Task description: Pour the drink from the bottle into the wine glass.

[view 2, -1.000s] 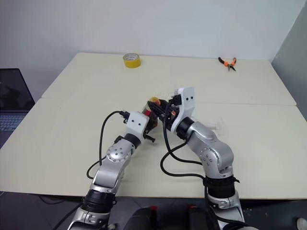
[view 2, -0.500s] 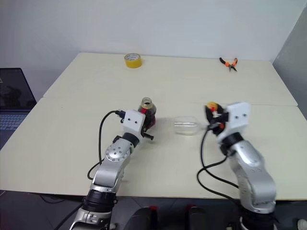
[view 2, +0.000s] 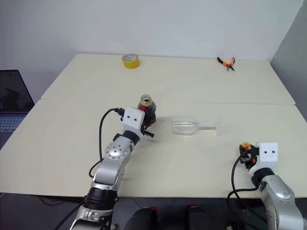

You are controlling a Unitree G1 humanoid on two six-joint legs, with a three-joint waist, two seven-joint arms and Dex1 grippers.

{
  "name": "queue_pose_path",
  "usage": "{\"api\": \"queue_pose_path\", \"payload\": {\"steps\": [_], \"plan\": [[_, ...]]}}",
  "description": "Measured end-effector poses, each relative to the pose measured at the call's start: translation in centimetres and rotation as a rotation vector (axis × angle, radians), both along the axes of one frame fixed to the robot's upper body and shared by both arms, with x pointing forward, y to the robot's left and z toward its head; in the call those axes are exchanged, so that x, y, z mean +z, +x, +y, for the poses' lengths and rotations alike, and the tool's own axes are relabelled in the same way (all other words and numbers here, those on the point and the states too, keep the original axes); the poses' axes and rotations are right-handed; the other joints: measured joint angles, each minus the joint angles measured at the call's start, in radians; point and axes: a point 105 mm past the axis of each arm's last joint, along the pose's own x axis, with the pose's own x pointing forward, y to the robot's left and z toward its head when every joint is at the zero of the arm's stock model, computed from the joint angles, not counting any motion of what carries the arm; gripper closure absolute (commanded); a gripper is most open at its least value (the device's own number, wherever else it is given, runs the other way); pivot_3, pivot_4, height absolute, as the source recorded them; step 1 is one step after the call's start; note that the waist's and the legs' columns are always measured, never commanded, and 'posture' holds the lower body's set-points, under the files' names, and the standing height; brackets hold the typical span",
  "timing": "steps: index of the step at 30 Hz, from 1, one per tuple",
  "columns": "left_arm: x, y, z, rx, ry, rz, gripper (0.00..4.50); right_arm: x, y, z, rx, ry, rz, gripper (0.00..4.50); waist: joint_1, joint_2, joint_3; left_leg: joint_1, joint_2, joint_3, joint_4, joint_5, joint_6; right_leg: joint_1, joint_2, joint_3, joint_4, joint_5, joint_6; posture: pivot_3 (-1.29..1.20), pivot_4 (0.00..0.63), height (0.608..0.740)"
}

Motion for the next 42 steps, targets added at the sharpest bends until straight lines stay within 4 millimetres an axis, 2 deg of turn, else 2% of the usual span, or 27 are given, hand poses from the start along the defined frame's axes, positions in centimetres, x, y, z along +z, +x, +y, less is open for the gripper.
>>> {"api": "queue_pose_path", "payload": {"steps": [7,8,15,17,19,21,23,26,28,30,34,38,42], "plan": [[0.0,0.0,0.1,0.002,0.001,0.0,3.86,-1.4,0.3,-0.5,-0.011,0.012,0.057,0.22,0.004,0.0,0.0,0.0,0.0,0.0,0.0,0.0,0.0,0.0,0.0,0.0,0.0,0.0,0.0,0.0,0.15,0.74],[0.0,0.0,0.1,0.003,0.001,0.0,3.86,-1.6,0.2,-0.6,-0.009,0.007,0.066,0.02,0.004,0.0,0.0,0.0,0.0,0.0,0.0,0.0,0.0,0.0,0.0,0.0,0.0,0.0,0.0,0.0,0.15,0.74],[0.0,0.0,0.2,0.008,0.002,0.0,3.86,-1.5,-0.4,-0.5,0.02,-0.033,0.07,0.0,0.004,0.0,0.0,0.0,0.0,0.0,0.0,0.0,0.0,0.0,0.0,0.0,0.0,0.0,0.0,0.0,0.15,0.74],[0.0,0.1,0.6,0.022,-0.006,0.0,3.86,-0.6,-0.4,0.2,0.057,-0.045,0.024,0.0,0.003,0.0,0.0,0.0,0.0,0.0,0.0,0.0,0.0,0.0,0.0,0.0,0.0,0.0,0.0,0.0,0.15,0.74],[0.1,0.4,1.1,0.042,-0.018,0.003,3.86,1.5,-0.2,1.2,0.104,-0.064,-0.07,0.0,0.001,0.0,0.0,0.0,0.0,0.0,0.0,0.0,0.0,0.0,0.0,0.0,0.0,0.0,0.0,0.0,0.15,0.74],[0.1,0.8,1.8,0.065,-0.038,0.017,3.86,3.9,0.2,3.0,0.159,-0.066,-0.175,0.0,0.0,0.0,0.0,0.0,0.001,0.0,0.0,0.0,0.0,0.0,0.001,0.0,0.0,0.0,0.0,0.0,0.15,0.74],[-0.1,1.1,2.2,0.078,-0.051,0.034,3.86,5.6,0.5,4.8,0.216,-0.05,-0.241,0.0,0.001,0.0,0.0,0.0,0.0,0.0,0.001,0.0,0.0,0.0,0.001,0.0,0.0,0.0,0.0,0.0,0.15,0.74],[-0.7,1.6,2.9,0.097,-0.072,0.068,3.86,8.0,0.6,9.5,0.403,-0.026,-0.317,0.0,0.002,0.0,0.0,0.0,0.0,-0.001,0.001,0.0,0.0,0.0,0.001,-0.001,0.0,0.0,0.0,0.0,0.15,0.74],[-0.9,1.9,3.0,0.101,-0.086,0.083,3.86,9.0,0.5,11.9,0.503,-0.023,-0.335,0.0,0.003,0.0,0.0,-0.001,0.0,-0.001,0.001,0.0,0.0,0.0,0.0,-0.001,0.0,0.0,0.0,0.0,0.15,0.74],[-1.0,2.5,3.5,0.118,-0.11,0.099,3.86,9.2,0.5,14.0,0.599,-0.034,-0.317,0.0,0.003,0.0,0.0,-0.001,0.0,-0.001,0.001,0.0,0.0,0.0,0.0,-0.001,0.0,0.0,0.0,0.0,0.15,0.74],[-1.1,3.5,5.3,0.175,-0.13,0.108,3.86,9.2,1.0,16.5,0.702,-0.048,-0.291,0.0,0.004,0.0,0.0,-0.001,0.0,-0.001,0.001,0.0,0.0,0.0,0.0,-0.002,0.0,0.0,0.0,0.0,0.15,0.74],[-0.7,4.7,6.6,0.21,-0.137,0.096,3.86,9.2,2.3,17.5,0.719,-0.065,-0.284,0.0,0.004,0.0,0.0,-0.001,0.0,-0.002,0.001,0.0,0.0,0.0,0.0,-0.002,0.0,0.0,0.0,0.0,0.15,0.74],[-0.5,5.6,7.5,0.25,-0.162,0.093,3.86,9.0,2.7,18.4,0.739,-0.06,-0.271,0.0,0.004,0.0,0.0,-0.001,-0.001,-0.002,0.001,0.0,0.0,0.0,-0.001,-0.002,-0.001,0.0,0.0,0.0,0.15,0.74]]}}
